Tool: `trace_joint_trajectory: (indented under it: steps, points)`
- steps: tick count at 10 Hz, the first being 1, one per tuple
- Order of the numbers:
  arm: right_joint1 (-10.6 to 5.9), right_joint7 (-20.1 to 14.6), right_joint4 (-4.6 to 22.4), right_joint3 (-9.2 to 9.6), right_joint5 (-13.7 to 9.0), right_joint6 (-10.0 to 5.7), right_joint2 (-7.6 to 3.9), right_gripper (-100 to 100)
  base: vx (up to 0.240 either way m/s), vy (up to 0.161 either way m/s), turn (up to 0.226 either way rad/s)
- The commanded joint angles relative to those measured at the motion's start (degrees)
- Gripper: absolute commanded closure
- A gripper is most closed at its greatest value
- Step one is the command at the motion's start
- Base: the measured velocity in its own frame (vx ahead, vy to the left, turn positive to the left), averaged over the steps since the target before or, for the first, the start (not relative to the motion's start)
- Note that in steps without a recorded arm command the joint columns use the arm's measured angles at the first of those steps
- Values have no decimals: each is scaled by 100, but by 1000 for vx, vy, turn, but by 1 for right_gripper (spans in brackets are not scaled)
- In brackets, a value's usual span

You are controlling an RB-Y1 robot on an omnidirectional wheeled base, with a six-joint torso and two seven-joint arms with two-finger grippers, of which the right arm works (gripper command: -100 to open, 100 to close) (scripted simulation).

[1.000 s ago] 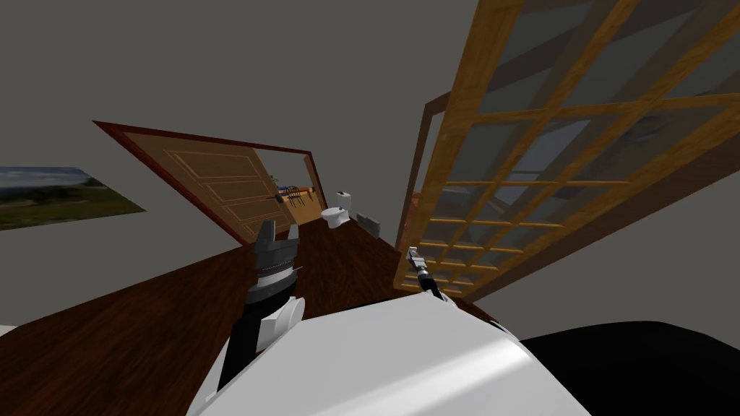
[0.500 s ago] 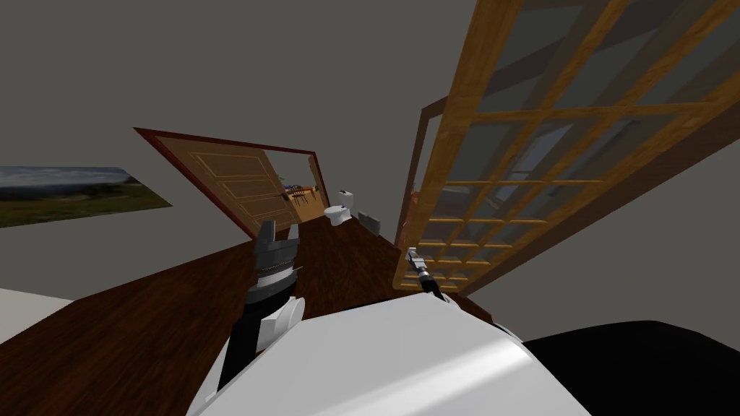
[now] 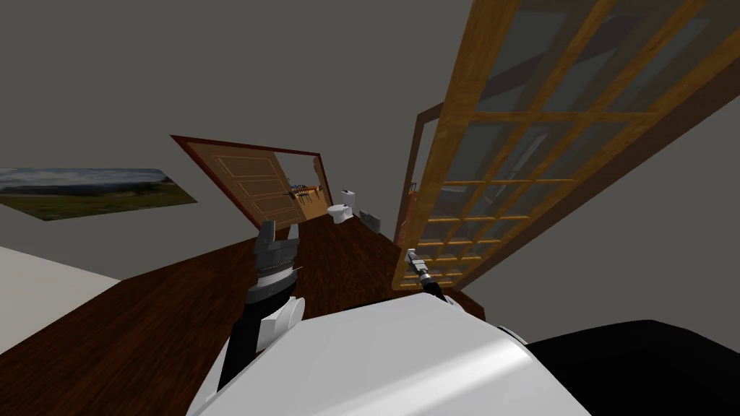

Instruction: Pull the door open

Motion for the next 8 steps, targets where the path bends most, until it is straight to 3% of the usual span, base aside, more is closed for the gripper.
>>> trace_joint_trajectory:
  steps: [1, 2, 4, 5, 7, 8]
  points:
    - [59, -99, -27, 85, 62, -75, -50, 100, -197, -45, 44]
    - [50, -48, -59, 50, 37, -16, -30, 100, -89, -17, 18]
    - [282, -183, -61, 196, 153, -327, -152, 100, -29, -5, -36]
    - [282, -183, -61, 196, 153, -327, -152, 100, -14, -4, -26]
    - [486, -301, -65, 317, 252, -628, -270, 100, -13, -3, -35]
    - [486, -301, -65, 317, 252, -628, -270, 100, -21, -6, -19]
